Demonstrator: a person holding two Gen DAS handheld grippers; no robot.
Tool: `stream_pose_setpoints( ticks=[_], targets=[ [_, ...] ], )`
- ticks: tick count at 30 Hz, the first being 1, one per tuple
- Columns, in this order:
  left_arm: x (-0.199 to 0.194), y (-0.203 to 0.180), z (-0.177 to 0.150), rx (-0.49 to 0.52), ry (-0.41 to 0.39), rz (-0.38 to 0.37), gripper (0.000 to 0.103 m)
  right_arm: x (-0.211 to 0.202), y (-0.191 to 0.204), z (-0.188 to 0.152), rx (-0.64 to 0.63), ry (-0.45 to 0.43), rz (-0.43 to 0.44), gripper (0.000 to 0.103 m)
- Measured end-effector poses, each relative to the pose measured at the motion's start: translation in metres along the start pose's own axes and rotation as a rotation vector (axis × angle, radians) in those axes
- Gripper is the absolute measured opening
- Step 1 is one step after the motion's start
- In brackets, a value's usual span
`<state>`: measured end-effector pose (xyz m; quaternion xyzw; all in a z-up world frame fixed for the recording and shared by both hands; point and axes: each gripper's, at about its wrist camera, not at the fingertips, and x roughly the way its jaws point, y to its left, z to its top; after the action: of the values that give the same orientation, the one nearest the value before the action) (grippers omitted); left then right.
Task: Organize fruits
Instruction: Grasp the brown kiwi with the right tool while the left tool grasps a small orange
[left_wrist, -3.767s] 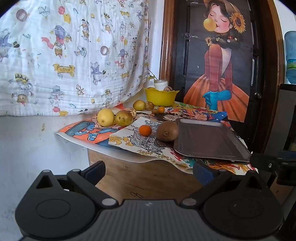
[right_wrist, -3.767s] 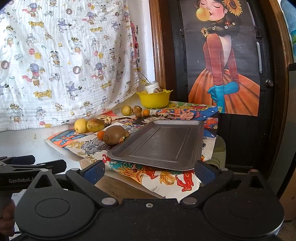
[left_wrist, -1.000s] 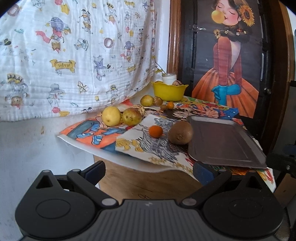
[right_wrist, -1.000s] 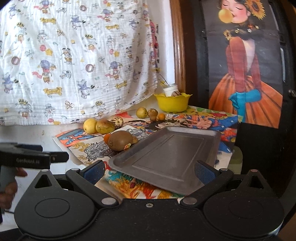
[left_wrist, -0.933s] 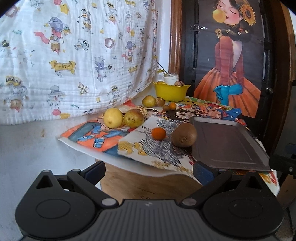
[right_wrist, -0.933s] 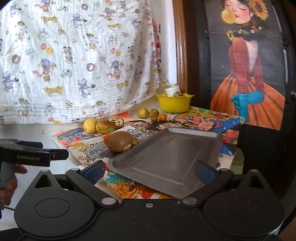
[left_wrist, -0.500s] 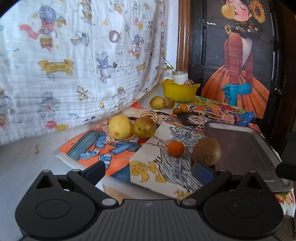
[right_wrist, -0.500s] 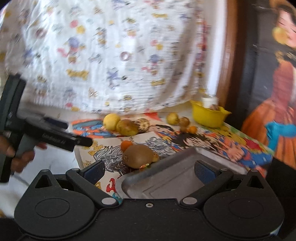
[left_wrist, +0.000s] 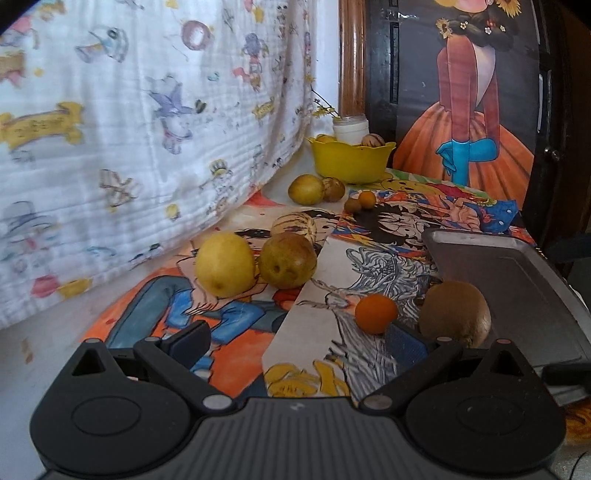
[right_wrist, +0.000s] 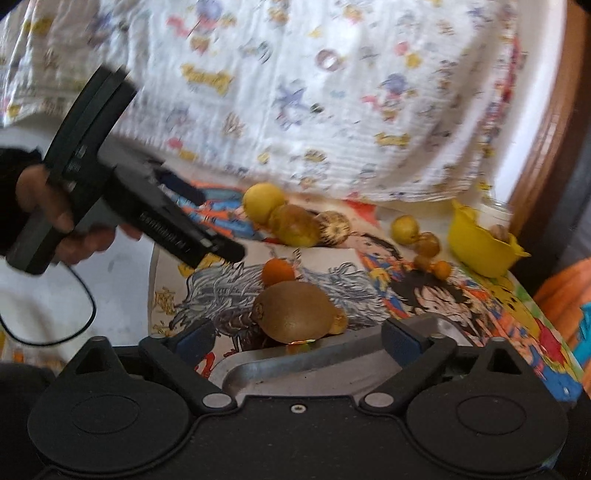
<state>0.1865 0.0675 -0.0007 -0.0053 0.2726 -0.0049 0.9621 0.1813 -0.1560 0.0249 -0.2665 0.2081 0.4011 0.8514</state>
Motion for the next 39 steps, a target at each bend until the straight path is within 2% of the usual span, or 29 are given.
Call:
stream_pose_setpoints(
  ticks=[6,12,16,18,24,34,39],
  targets=[
    [0.017,0.001,0.007,-0.013,0.022,-0.081,0.101,0.018,-0.004,0.001,-0.025,0.020,0.029,0.088],
    [0.030,0.000,0.013,0.038,0.027,-0.146,0.094,0.031,-0.010,0.002,-0.064,0.033,0.052,0.082],
    [0.037,0.001,0.016,0.037,0.043,-0.187,0.083,0.037,-0.012,0.002,-0.098,0.031,0.058,0.078],
    [0.041,0.003,0.017,0.025,0.051,-0.219,0.082,0.039,-0.012,0.003,-0.117,0.029,0.067,0.076],
    [0.051,0.005,0.019,0.011,0.074,-0.292,0.067,0.044,-0.013,0.005,-0.170,0.036,0.104,0.075],
    [0.062,0.007,0.020,-0.029,0.103,-0.413,0.036,0.053,-0.015,0.006,-0.232,0.028,0.144,0.075],
    [0.063,0.009,0.019,-0.066,0.104,-0.424,0.034,0.057,-0.018,0.006,-0.218,0.029,0.169,0.069]
  ],
)
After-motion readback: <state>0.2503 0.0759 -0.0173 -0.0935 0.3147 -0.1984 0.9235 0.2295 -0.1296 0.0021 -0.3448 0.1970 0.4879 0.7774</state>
